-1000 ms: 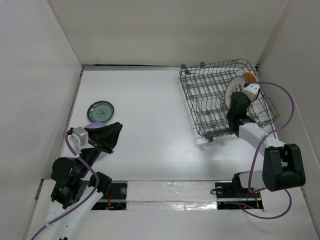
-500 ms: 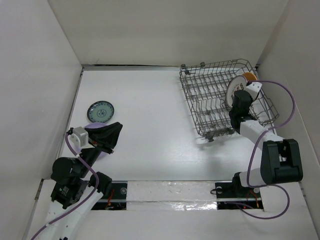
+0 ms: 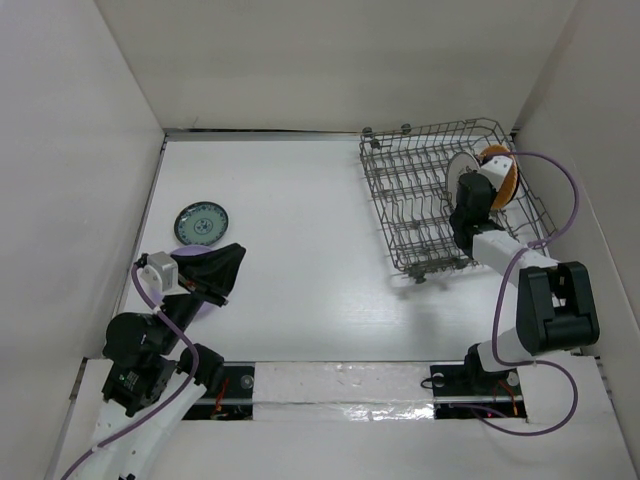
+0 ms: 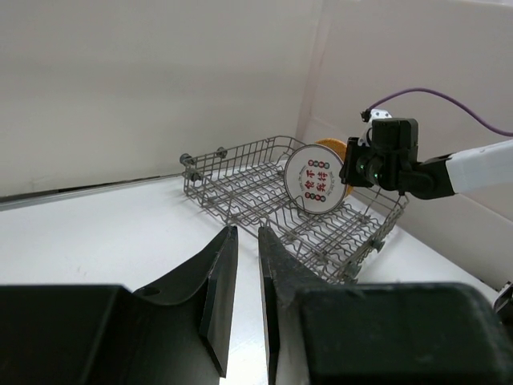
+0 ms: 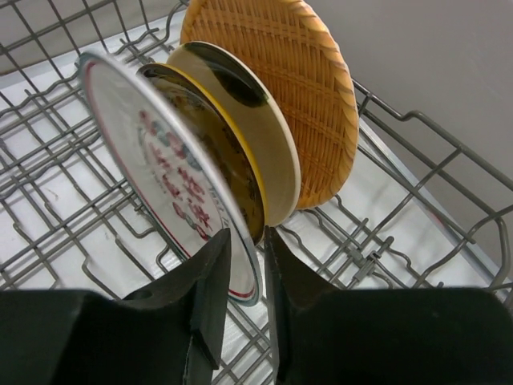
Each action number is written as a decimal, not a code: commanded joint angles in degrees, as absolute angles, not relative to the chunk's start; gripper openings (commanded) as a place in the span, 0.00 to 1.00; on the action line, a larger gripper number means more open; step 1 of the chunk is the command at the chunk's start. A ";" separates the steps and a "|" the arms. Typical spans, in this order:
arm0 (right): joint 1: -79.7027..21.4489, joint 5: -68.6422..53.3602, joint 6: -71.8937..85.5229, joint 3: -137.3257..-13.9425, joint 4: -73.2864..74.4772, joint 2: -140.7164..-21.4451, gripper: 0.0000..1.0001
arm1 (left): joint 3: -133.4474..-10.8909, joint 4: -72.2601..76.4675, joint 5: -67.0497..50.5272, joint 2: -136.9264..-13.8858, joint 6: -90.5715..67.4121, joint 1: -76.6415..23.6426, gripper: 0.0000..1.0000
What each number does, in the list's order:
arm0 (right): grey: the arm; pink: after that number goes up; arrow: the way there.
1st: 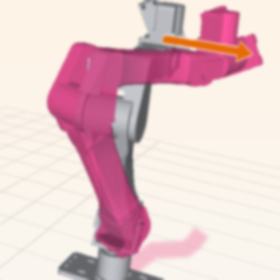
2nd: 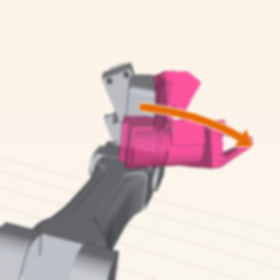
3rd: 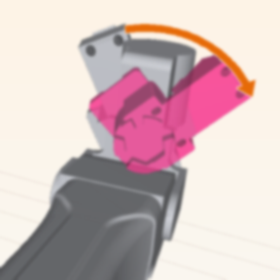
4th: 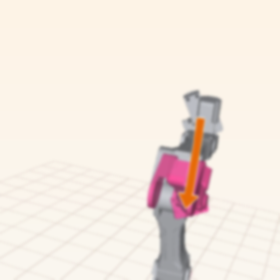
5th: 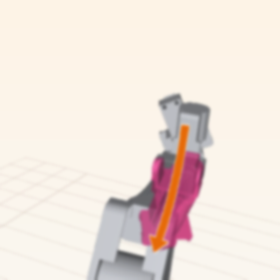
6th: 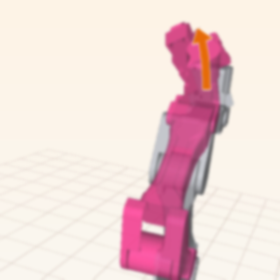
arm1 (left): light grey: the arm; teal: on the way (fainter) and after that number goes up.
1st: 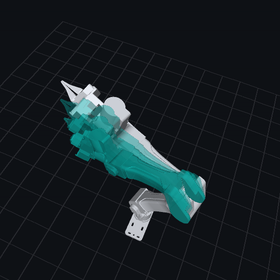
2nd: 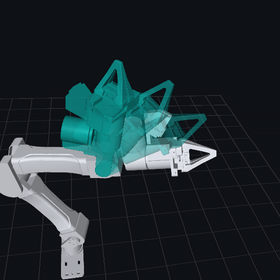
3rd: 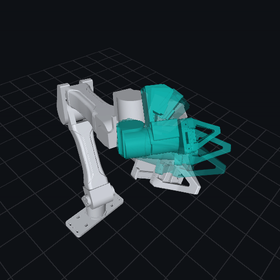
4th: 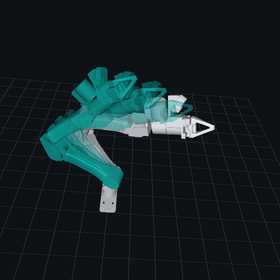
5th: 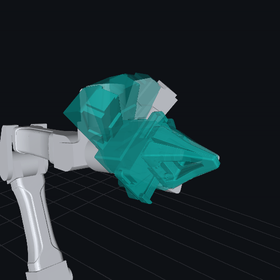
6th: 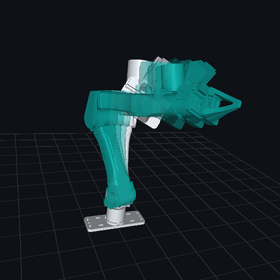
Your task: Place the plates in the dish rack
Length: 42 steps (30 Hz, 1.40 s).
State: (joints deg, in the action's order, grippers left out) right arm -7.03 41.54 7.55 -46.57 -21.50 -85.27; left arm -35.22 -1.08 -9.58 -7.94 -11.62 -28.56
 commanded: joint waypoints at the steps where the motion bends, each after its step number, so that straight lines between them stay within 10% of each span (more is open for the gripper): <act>1: -7.82 42.72 7.47 -49.13 -25.31 -84.64 0.34 | -35.24 1.58 -8.79 -9.05 -11.78 -29.00 0.15; 20: -25.37 28.58 21.79 -58.87 -19.95 -81.63 0.56 | -35.16 1.58 -6.86 -12.65 -11.60 -29.00 0.12; 23: -31.87 22.95 24.08 -63.18 -20.74 -91.03 0.48 | -35.24 1.06 -6.24 -14.67 -11.60 -29.00 0.05; 27: -38.21 14.96 26.54 -77.64 -19.25 -105.44 0.09 | -35.33 1.05 -5.80 -15.64 -11.43 -29.00 0.00; 30: -42.00 10.91 29.00 -84.26 -20.04 -115.38 0.06 | -35.07 0.88 -3.35 -15.73 -11.34 -29.00 0.00; 32: -44.73 7.22 32.07 -92.17 -19.60 -123.20 0.09 | -34.98 0.97 -2.90 -15.99 -11.25 -29.00 0.00; 37: -47.81 3.61 40.24 -106.67 -17.41 -136.38 0.50 | -35.07 0.88 -2.72 -18.72 -11.16 -29.00 0.00; 42: -47.81 -4.12 50.96 -126.97 -11.62 -152.09 0.60 | -35.24 1.23 -4.13 -21.27 -11.08 -29.00 0.03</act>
State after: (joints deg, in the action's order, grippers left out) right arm -48.95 1.52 43.03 -117.36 -13.52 -147.30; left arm -35.22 -1.19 -3.44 -20.25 -11.49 -28.80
